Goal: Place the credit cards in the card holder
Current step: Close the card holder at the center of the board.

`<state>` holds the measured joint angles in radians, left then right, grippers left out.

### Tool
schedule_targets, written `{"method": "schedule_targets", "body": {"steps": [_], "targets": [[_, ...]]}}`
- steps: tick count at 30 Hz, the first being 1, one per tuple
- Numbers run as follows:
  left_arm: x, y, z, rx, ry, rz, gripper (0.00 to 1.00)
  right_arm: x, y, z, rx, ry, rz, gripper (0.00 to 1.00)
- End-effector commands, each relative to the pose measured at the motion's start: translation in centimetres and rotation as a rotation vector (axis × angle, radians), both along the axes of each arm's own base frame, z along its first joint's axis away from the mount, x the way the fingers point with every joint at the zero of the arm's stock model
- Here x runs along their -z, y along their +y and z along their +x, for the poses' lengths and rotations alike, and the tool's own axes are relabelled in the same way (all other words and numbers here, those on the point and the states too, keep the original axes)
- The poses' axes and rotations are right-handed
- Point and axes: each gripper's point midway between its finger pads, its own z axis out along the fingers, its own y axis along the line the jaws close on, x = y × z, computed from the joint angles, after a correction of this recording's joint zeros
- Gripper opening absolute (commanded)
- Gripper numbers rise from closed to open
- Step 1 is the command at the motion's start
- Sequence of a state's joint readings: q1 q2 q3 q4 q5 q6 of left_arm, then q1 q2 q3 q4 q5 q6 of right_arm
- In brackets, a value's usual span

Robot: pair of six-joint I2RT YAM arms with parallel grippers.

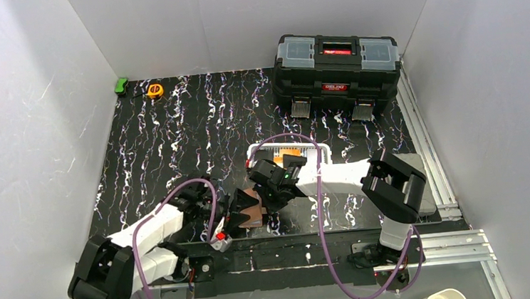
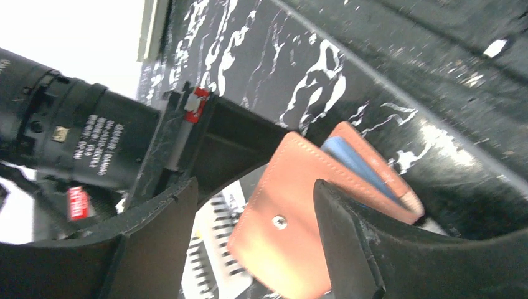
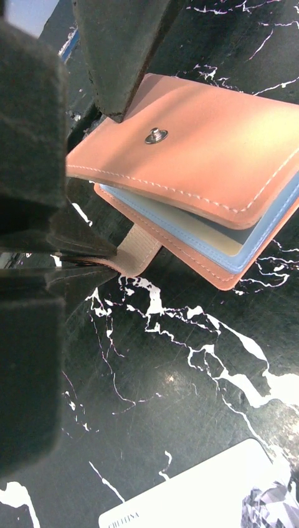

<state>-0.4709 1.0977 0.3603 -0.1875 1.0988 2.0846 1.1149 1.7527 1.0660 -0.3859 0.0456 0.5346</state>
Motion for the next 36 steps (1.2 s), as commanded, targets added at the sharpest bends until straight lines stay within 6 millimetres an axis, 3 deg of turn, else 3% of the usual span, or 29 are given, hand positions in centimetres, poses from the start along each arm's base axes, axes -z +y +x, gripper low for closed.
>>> {"method": "schedule_targets", "body": {"steps": [1,6,9,15,22,32,36], "targets": [[-2.9,-0.9,0.9,0.01,-0.16,-0.113,0.67,0.7,-0.5,-1.2,0.001,0.045,-0.024,0.01],[-3.3,0.5,1.2,-0.155,-0.008,-0.034,0.53,0.6,-0.8,-1.1,0.025,0.037,-0.016,0.01],[-2.2,1.5,1.1,-0.249,0.117,0.04,0.38,0.4,-0.7,-1.0,0.043,0.035,0.008,0.01],[0.3,2.4,2.2,-0.357,0.296,0.198,0.24,-0.3,-0.3,-0.8,0.06,0.02,0.054,0.01],[0.7,1.6,3.1,-0.361,0.275,0.146,0.22,-0.8,-0.2,-0.5,0.077,0.019,0.071,0.01],[1.8,-0.2,1.0,-0.26,0.263,0.062,0.31,-1.2,0.2,-0.1,0.089,0.027,0.118,0.01],[2.1,-1.3,1.1,-0.234,0.269,0.051,0.34,-1.6,0.7,-0.1,0.082,0.057,0.157,0.01]]}}
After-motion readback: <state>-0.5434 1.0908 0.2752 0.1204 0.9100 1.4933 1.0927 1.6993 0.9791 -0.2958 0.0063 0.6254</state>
